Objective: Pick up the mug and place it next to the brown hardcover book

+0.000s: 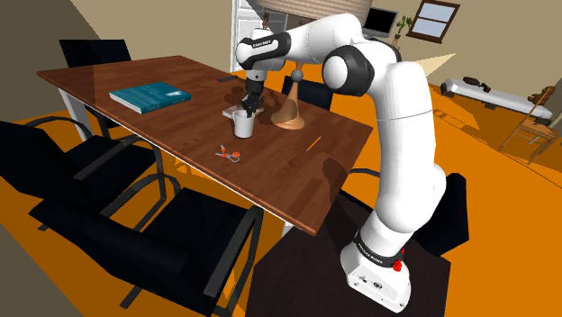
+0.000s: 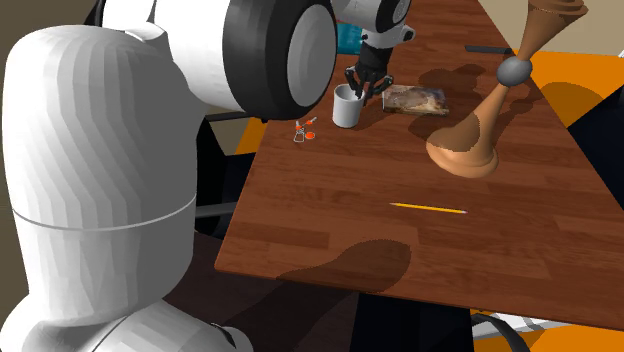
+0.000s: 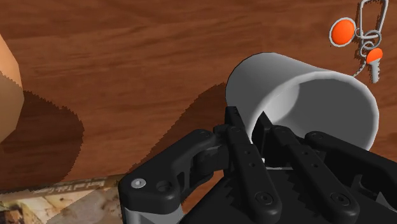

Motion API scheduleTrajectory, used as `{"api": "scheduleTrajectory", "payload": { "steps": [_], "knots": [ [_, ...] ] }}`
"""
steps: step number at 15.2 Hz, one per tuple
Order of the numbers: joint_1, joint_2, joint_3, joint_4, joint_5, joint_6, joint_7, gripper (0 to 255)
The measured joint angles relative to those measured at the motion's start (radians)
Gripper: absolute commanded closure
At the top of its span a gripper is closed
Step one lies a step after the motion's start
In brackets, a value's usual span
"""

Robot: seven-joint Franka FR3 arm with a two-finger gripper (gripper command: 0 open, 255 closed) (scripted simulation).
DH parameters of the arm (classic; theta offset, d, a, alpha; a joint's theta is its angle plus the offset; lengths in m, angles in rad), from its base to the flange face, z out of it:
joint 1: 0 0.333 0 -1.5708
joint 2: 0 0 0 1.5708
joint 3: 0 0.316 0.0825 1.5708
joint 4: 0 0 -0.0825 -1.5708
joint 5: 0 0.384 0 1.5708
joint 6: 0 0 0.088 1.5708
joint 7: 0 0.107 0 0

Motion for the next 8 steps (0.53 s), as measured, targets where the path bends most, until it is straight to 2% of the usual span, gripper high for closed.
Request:
{"api": "scheduleTrajectory", "payload": {
  "steps": [3, 8],
  "knots": [
    [0.001, 0.01, 0.002, -0.032, 0.003, 0.04, -0.004, 255],
    [0.001, 0.012, 0.002, -0.034, 0.004, 0.046, -0.004, 255]
  ]
}}
